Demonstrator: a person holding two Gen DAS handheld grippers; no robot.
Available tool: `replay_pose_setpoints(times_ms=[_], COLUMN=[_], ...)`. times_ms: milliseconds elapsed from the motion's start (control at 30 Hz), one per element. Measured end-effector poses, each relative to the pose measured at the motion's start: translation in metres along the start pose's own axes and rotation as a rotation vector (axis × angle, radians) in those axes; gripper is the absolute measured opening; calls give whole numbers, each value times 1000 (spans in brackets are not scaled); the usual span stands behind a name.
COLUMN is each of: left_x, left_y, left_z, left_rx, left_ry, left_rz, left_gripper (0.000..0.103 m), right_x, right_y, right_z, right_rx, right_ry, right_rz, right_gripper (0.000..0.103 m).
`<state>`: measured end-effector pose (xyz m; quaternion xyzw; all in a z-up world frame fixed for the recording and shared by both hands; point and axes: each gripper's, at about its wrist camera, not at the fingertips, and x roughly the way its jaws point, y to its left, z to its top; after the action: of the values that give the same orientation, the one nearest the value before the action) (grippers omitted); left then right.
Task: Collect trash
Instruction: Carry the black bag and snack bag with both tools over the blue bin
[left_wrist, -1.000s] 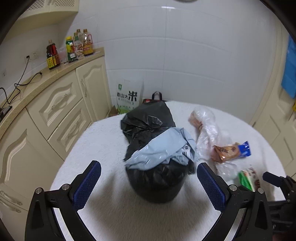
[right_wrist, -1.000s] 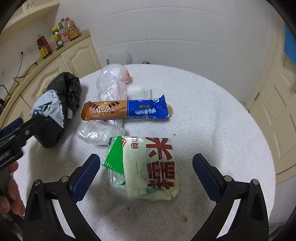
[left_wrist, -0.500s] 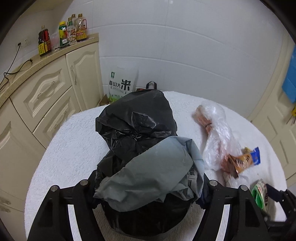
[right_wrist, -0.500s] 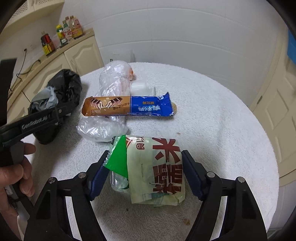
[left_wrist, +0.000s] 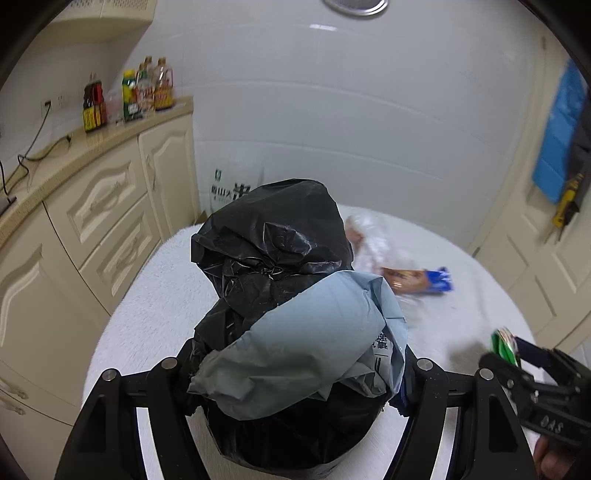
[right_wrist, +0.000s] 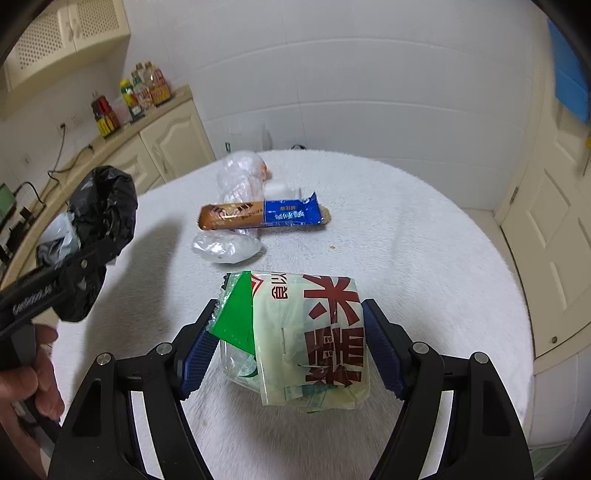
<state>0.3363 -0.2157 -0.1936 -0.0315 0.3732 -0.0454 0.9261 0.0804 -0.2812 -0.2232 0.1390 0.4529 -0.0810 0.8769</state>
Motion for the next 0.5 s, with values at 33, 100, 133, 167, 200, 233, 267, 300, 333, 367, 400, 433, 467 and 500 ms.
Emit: replay_pose_setpoints(times_ms=[33, 100, 133, 167, 200, 233, 267, 300, 333, 367, 400, 433, 467, 500], left_x=[-5, -12, -16, -20, -22, -33, -37, -41, -44, -47, -49, -52, -53, -58], left_y=[-4, -14, -15, -16, -23, -28, -30, -34, -36, -37, -42, -45, -49, -57], left_z=[0, 4, 5, 5, 9, 3, 5, 6, 9, 11, 14, 16, 20, 19], left_rx=[5, 15, 20, 24, 30, 35, 40, 46, 52, 54, 57, 61, 65, 69], left_ry=[-12, -39, -51, -62, -77, -90, -102, -115, -128, -139, -152, -165, -177, -190], left_rz=[-7, -14, -19, -25, -31, -37, -41, -44, -50, -56, -61, -66, -71, -75], left_gripper=[70, 70, 70, 70, 70, 70, 70, 70, 70, 70, 70, 70, 70, 70], right_x=[-7, -22, -30, -37, -45, -53, -61, -71, -77, -86, -92, -100, -107, -116], right_y=[-1, -5, -5, -7, -8, -9, -10, -11, -13, -15, -17, -19, -20, -23], right_z=[-1, -3, -4, -4, -5, -5, -6, -6, -6, -6, -6, -6, -5, -5], right_rx=[6, 17, 23, 27, 31, 36, 40, 40, 40, 43, 46, 45, 45, 47], right_ry=[-11, -37, -50, -63, -78, -92, -106, -125, -136, -153, -165, -180, -194, -213], right_rz=[2, 8, 10, 12, 14, 20, 24, 23, 24, 32, 37, 35, 33, 39], right_gripper=[76, 76, 76, 76, 76, 76, 76, 76, 76, 76, 76, 76, 76, 76])
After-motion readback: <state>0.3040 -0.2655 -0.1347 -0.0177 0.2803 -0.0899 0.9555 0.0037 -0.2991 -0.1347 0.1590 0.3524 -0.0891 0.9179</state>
